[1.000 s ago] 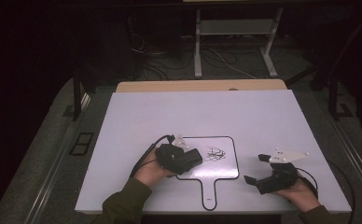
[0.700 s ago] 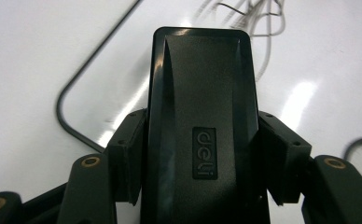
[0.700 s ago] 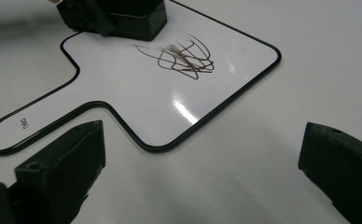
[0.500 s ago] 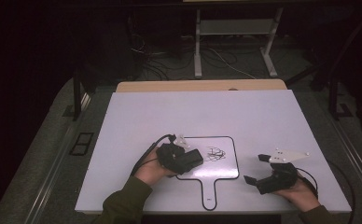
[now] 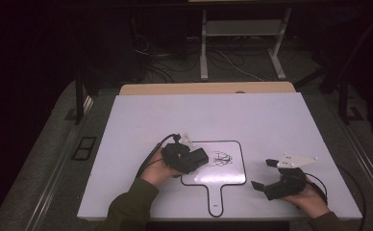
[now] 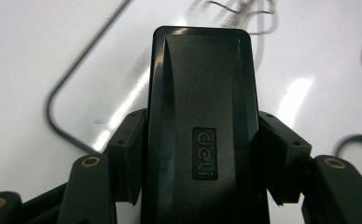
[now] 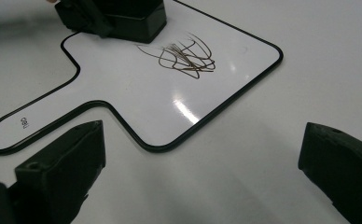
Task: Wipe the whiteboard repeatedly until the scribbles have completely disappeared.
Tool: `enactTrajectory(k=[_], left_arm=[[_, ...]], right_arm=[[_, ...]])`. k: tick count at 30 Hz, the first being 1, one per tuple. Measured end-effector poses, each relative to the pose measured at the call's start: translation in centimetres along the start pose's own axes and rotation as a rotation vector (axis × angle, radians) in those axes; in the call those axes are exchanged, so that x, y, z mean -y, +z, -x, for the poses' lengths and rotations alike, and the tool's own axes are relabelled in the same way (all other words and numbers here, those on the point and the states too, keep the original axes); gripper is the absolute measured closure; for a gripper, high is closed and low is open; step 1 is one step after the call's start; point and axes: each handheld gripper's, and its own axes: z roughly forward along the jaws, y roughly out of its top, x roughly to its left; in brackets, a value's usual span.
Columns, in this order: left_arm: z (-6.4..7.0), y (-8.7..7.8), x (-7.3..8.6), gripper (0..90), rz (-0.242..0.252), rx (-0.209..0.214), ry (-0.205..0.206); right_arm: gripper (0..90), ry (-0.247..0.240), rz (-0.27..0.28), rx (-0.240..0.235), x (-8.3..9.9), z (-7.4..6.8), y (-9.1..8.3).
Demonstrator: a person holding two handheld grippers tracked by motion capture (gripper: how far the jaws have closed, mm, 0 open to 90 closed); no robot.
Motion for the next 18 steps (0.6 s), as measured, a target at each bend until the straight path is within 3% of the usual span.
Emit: enactTrajectory(k=[3, 5, 7, 12, 18], left_arm=[[0.9, 0.0, 0.1, 39.1, 0.003, 0.031, 0.012], [1.3, 0.0, 0.2, 39.1, 0.003, 0.028, 0.018], [1.0, -0.1, 0.2, 39.1, 0.005, 0.031, 0.016], [-0.5, -0.4, 0.4, 39.1, -0.008, -0.013, -0.005], [0.8, -0.4, 0.6, 39.1, -0.012, 0.007, 0.019]], right_arm=[[0.0, 0.000, 0.001, -0.001, 0.0, 0.0, 0.0], [0.0, 0.001, 0.002, 0.000, 0.0, -0.1, 0.0], [0.0, 0.002, 0.002, 0.000, 0.0, -0.1, 0.0], [0.0, 0.002, 0.003, 0.002, 0.0, 0.0, -0.1], [0.0, 0.006, 0.005, 0.001, 0.0, 0.1, -0.1]])
